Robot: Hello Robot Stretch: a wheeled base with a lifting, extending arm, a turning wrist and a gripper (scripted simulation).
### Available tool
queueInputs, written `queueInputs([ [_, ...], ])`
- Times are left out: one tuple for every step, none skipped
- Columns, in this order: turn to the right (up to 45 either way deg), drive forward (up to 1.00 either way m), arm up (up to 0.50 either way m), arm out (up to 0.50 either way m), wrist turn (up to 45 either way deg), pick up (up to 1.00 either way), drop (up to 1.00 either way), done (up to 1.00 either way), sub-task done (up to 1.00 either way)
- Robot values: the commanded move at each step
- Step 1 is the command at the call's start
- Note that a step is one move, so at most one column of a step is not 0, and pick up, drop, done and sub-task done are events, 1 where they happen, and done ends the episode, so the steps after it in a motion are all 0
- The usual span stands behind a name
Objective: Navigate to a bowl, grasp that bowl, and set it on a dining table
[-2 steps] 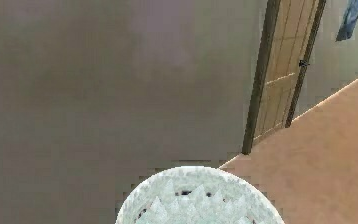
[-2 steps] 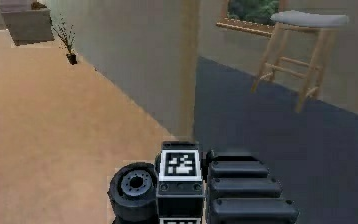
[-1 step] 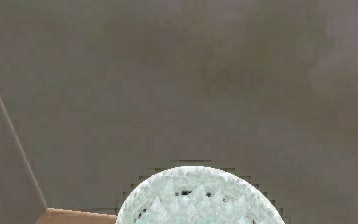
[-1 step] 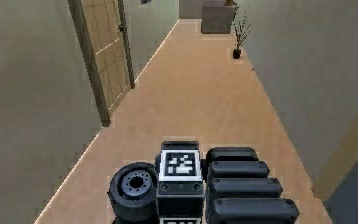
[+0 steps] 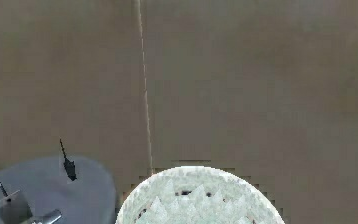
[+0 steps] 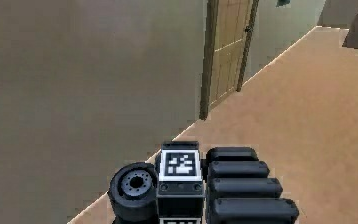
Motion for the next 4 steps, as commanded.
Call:
queueInputs([
  [45.0,0.0,0.0,0.0,0.0,0.0,0.0,0.0,0.0],
  [45.0,0.0,0.0,0.0,0.0,0.0,0.0,0.0,0.0],
  [-45.0,0.0,0.0,0.0,0.0,0.0,0.0,0.0,0.0],
  [-33.0,0.0,0.0,0.0,0.0,0.0,0.0,0.0,0.0],
])
